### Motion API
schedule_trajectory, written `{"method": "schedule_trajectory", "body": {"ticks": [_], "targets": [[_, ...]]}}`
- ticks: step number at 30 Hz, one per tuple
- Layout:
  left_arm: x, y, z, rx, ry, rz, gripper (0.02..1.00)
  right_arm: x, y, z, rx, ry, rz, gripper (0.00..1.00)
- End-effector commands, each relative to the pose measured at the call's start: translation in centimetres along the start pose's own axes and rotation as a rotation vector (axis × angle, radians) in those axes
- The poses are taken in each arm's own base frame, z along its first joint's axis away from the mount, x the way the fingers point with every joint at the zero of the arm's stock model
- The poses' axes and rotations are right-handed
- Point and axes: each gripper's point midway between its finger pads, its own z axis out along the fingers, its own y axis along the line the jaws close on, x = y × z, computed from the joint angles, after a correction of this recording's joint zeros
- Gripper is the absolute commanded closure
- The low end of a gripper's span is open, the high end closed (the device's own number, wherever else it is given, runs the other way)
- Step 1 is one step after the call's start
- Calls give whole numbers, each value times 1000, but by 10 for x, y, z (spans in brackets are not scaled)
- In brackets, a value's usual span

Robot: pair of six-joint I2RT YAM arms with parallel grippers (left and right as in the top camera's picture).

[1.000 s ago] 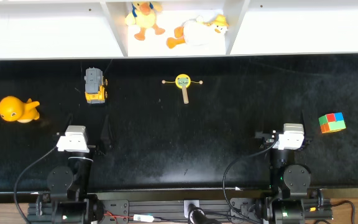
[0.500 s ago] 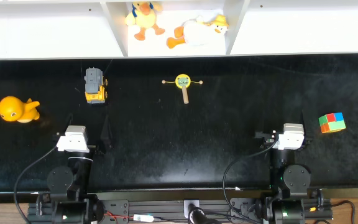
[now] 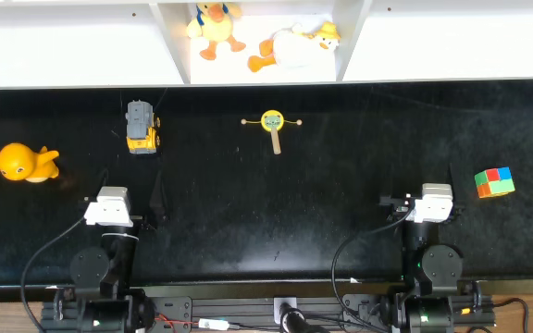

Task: Store Toys

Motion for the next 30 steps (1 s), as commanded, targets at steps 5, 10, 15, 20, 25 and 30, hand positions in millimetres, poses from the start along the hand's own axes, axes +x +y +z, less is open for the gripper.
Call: {"method": "schedule_trajectory", "body": {"ticks": [5,10,15,20,25,30], "targets": [[-1,-2,0,7,-5,-6,20,3,1,0,-3,0,4,5],[0,-2,0,8,-4,-7,20,3,1,0,-3,0,4,5],[-5,12,-1,-69,-15,-8,20,3,1,0,-3,0,3,5],[-21,23,-3,-129,103,-179,25,3,1,0,-3,0,4,5],[-23,47,-4,-211,390,-98,25,3,1,0,-3,0,3,5],[-33,64,10,-111,538,11,25,3,1,0,-3,0,3,5]]}}
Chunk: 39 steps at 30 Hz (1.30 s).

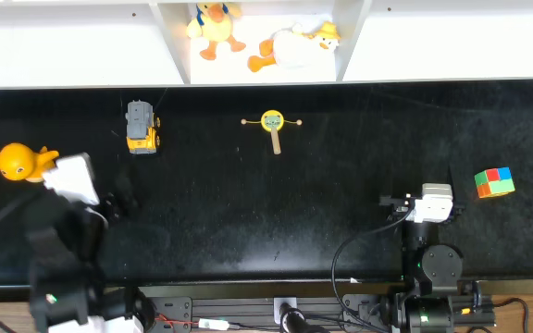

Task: Store Toys

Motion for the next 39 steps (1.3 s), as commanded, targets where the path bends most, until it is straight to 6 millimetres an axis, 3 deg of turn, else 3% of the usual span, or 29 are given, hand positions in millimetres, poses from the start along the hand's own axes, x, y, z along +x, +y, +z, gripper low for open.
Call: {"method": "schedule_trajectory", "body": {"ticks": [1,9,16,25,29,39], "targets": [[-24,7,7,92,61,159,25,3,1,0,-3,0,4,5],[-60,42,11,181,58,259,27,4,1,0,-3,1,3,5],[-54,99,-4,14,143,251,23,3,1,0,-3,0,4,5],[-46,129,-11,-52,152,165,20,3,1,0,-3,0,3,5],[-42,144,3,-66,172,155,25,3,1,0,-3,0,3,7],[-9,170,51,-14,264,87,20,3,1,0,-3,0,4,5]]}}
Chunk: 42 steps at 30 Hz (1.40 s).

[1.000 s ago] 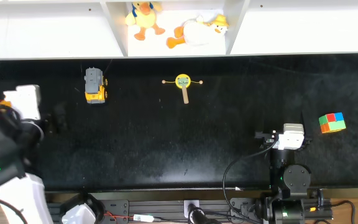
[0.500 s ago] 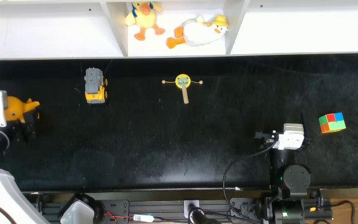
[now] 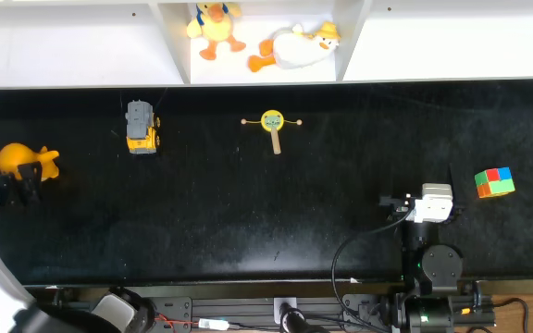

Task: Store Toys

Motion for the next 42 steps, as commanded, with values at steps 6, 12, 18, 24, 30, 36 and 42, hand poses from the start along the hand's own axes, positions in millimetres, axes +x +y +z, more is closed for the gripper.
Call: {"method": "schedule_trajectory", "body": {"ticks": [6,12,18,24,30,36,42], "targets": [[12,13,28,30,47,-13,312,3,1,0,-3,0,3,5],[4,19,31,14,16,5,768,3,1,0,-3,0,3,5],[-6,18,18,-7,-17,-76,982,3,1,0,-3,0,3,5],[-41,5,-33,-69,-157,-157,965,4,1,0,-3,1,3,5],[-72,-28,-46,-23,-245,-160,947,3,1,0,-3,0,3,5],[-97,-57,-31,-65,-257,-153,945,3,1,0,-3,0,3,5],[-121,-70,-24,-150,-302,-151,928,3,1,0,-3,0,3,5]]}}
